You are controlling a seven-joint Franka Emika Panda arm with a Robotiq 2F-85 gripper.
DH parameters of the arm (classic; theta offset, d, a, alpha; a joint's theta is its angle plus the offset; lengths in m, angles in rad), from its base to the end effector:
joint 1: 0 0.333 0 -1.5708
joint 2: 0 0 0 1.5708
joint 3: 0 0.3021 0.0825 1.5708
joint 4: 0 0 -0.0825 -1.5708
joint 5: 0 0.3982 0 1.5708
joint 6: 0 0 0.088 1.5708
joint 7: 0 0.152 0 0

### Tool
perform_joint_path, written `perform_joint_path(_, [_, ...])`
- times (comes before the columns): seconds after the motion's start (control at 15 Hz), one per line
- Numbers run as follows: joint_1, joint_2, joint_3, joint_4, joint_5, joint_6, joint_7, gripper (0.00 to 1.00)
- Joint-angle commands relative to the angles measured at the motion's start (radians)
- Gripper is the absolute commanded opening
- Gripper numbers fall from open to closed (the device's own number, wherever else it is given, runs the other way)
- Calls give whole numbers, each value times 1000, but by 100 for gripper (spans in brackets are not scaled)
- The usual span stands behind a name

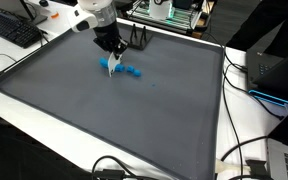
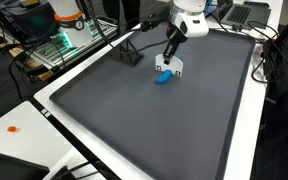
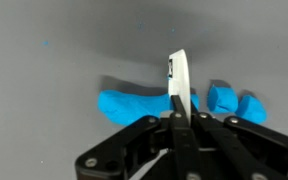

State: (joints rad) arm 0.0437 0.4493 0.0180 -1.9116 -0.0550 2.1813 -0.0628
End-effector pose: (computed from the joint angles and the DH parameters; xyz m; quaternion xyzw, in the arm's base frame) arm 0.6030 0.0333 0.1793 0.9927 0.0791 -0.0896 0.0170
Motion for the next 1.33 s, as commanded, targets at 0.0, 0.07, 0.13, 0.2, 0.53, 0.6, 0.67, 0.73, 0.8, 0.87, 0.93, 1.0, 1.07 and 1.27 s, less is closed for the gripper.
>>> perform_joint_path(0.0, [-18, 19, 18, -12, 43, -21, -12, 1])
perform_joint_path(0.07, [-20, 17, 20, -10, 51, -30, -11, 1])
perform_joint_path(0.13, [-17, 15, 16, -10, 47, -33, -2, 1])
perform_joint_path(0.2, [-17, 13, 16, -9, 48, -41, -1, 1])
perform_joint_path(0.53, [-22, 7, 21, -8, 71, -100, -10, 1])
perform_joint_path(0.6, [-23, 7, 23, -7, 80, -105, -11, 1])
perform_joint_path(0.67, [-21, 6, 23, -7, 83, -103, -8, 1])
perform_joint_path(0.73, [-19, 4, 22, -8, 79, -93, -11, 1])
perform_joint_path(0.8, [-19, 2, 21, -7, 79, -94, -8, 1])
perform_joint_path(0.87, [-15, -1, 15, -7, 65, -88, -3, 1])
perform_joint_path(0.93, [-14, -4, 12, -7, 60, -84, 2, 1])
perform_joint_path(1.0, [-14, -9, 8, -8, 53, -78, 2, 1])
perform_joint_path(1.07, [-14, -13, 4, -6, 47, -78, 5, 1])
perform_joint_path(1.27, [-15, -27, 0, -2, 44, -79, 6, 1])
